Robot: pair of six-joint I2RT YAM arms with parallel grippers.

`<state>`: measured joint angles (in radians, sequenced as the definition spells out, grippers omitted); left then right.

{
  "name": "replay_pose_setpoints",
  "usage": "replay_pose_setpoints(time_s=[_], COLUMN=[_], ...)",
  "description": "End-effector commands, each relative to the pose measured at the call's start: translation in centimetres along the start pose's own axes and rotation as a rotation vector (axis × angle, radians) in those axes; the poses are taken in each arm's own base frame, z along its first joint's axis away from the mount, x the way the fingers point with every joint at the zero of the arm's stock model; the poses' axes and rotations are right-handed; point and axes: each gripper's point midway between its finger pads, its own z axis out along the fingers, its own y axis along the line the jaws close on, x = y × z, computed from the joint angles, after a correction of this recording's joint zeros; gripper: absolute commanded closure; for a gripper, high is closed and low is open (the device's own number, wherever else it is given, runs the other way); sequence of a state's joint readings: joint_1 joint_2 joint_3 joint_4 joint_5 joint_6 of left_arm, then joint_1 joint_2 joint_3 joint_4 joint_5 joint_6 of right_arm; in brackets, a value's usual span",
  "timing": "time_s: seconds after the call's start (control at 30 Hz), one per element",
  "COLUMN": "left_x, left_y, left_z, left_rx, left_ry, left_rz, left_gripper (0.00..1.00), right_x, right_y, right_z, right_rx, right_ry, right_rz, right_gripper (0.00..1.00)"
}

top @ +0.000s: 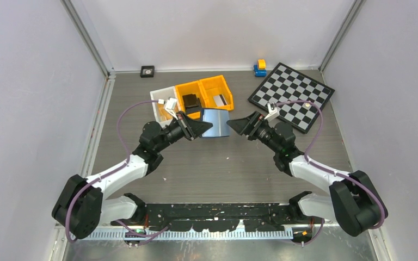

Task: Take the credit cards out of the card holder
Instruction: Remove the credit card from the card holder.

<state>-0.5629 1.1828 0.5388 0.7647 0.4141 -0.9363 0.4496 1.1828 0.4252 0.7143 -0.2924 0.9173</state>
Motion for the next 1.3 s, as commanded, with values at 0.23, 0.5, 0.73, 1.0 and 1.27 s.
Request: replay_pose_setpoints(time_s=[0.23, 0.5, 0.73, 1.0, 1.27], left_x=[-2.9, -2.5, -1.9, -0.8, 1.0], left_y=[-5.4, -5.6, 0.1, 3.4, 4.7], left_z=[-1.3, -0.8, -1.5, -1.8, -0.4], left_rx=[0.166, 0.196, -0.082, -0.217, -0.209], left_ry=[-0.09, -0.062, -0.087, -0.058, 0.02], left_rz=[0.044, 0.03, 0.066, 0.081, 0.019], left_gripper=[1.0, 1.0, 1.0, 1.0, 1.0], right_x=[-1.1, -1.1, -1.2, -0.9, -0.8], right_y=[5.1, 7.5, 7.2, 5.3, 4.9], right_z=[-0.2, -0.9, -1.1, -0.8, -0.7], right_rx=[-0.325, -0.449, -0.403, -0.305, -0.286], right_ry=[0.002, 0.041, 0.029, 0.021, 0.019], right_rz=[0.129, 0.162, 0.118, 0.081, 0.083], right_gripper=[0.08, 0.21, 0.56, 0.9, 1.0])
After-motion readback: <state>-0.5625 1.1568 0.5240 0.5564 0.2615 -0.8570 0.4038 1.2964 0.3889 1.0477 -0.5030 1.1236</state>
